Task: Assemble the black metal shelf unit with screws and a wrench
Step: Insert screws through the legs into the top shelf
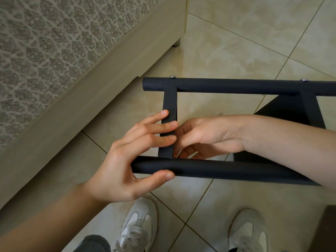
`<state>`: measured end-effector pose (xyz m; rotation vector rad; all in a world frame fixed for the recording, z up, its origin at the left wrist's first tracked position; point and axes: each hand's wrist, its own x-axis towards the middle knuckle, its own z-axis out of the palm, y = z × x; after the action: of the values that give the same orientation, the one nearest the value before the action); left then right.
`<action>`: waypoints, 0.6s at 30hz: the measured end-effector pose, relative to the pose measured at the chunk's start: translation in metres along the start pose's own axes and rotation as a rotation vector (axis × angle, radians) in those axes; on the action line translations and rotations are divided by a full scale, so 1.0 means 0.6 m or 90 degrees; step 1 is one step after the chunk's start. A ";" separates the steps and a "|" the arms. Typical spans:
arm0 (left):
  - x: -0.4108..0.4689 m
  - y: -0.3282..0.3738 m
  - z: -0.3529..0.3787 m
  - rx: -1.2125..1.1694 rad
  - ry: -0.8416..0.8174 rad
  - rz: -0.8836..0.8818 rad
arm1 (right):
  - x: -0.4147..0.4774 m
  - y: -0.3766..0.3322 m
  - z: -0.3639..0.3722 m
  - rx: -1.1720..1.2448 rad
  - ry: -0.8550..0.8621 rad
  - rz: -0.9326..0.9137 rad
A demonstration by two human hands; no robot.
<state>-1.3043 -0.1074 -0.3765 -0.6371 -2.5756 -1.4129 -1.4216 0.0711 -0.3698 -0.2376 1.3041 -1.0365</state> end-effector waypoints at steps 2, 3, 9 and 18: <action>0.000 0.000 0.000 0.000 0.001 -0.001 | 0.001 0.001 0.000 -0.002 -0.005 0.006; -0.001 0.000 0.000 -0.001 0.001 0.000 | 0.001 0.001 0.000 -0.004 -0.005 0.010; 0.000 0.000 0.000 -0.002 -0.001 0.001 | 0.000 -0.001 0.001 -0.027 0.015 0.024; 0.000 -0.002 -0.001 0.000 -0.003 0.003 | -0.006 -0.008 0.001 -0.052 0.018 0.045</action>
<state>-1.3046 -0.1086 -0.3769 -0.6478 -2.5761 -1.4126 -1.4233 0.0708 -0.3642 -0.2372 1.3727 -0.9308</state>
